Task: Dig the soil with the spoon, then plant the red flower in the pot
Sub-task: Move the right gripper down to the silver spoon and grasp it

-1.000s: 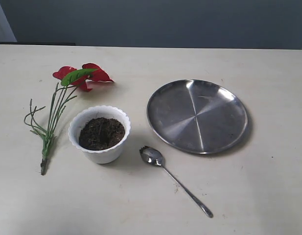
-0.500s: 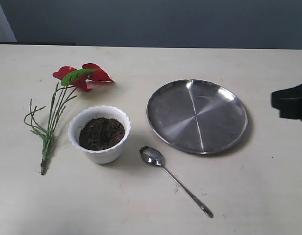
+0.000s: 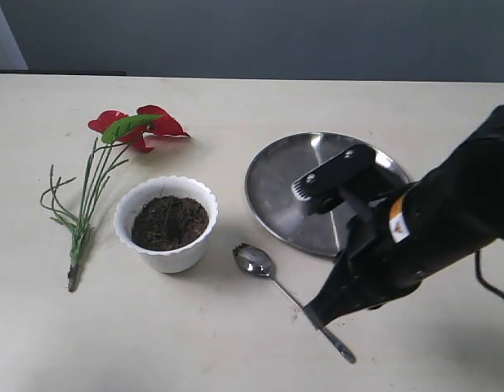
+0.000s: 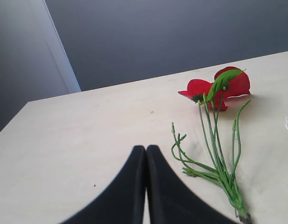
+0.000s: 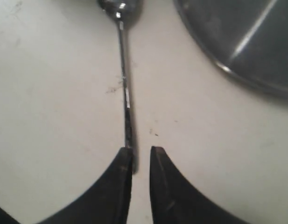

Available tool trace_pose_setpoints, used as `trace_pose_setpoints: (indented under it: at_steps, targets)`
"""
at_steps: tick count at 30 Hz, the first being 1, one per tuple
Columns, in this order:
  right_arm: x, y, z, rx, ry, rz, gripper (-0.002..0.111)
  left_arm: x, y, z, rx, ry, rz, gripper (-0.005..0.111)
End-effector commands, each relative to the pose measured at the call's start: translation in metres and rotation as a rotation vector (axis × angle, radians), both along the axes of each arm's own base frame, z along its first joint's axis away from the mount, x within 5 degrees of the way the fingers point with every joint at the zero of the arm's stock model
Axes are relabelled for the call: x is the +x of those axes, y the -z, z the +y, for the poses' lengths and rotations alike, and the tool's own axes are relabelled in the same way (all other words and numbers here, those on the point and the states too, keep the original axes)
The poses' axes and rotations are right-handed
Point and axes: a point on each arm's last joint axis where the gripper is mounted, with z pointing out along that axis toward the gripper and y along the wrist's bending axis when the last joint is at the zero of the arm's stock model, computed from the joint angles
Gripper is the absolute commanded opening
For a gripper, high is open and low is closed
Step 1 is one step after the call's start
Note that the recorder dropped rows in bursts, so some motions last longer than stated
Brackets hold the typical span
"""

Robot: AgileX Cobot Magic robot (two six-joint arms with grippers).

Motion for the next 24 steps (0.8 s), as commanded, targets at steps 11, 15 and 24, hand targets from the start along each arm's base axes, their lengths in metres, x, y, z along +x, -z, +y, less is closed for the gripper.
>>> trace_pose_setpoints:
  at_steps: [11,15,24]
  targets:
    - [0.013,0.067,0.046,-0.119,-0.019,0.076,0.047,0.000,0.000,0.000,-0.001,-0.003,-0.001,0.000]
    - [0.018,0.071,0.052,-0.083,-0.002,0.055,0.046,0.000,0.000,0.000,-0.001,-0.003,-0.001,0.000]
    - [0.021,0.082,0.055,-0.095,-0.019,0.044,0.032,0.000,0.000,0.000,-0.001,-0.003,-0.001,0.000]
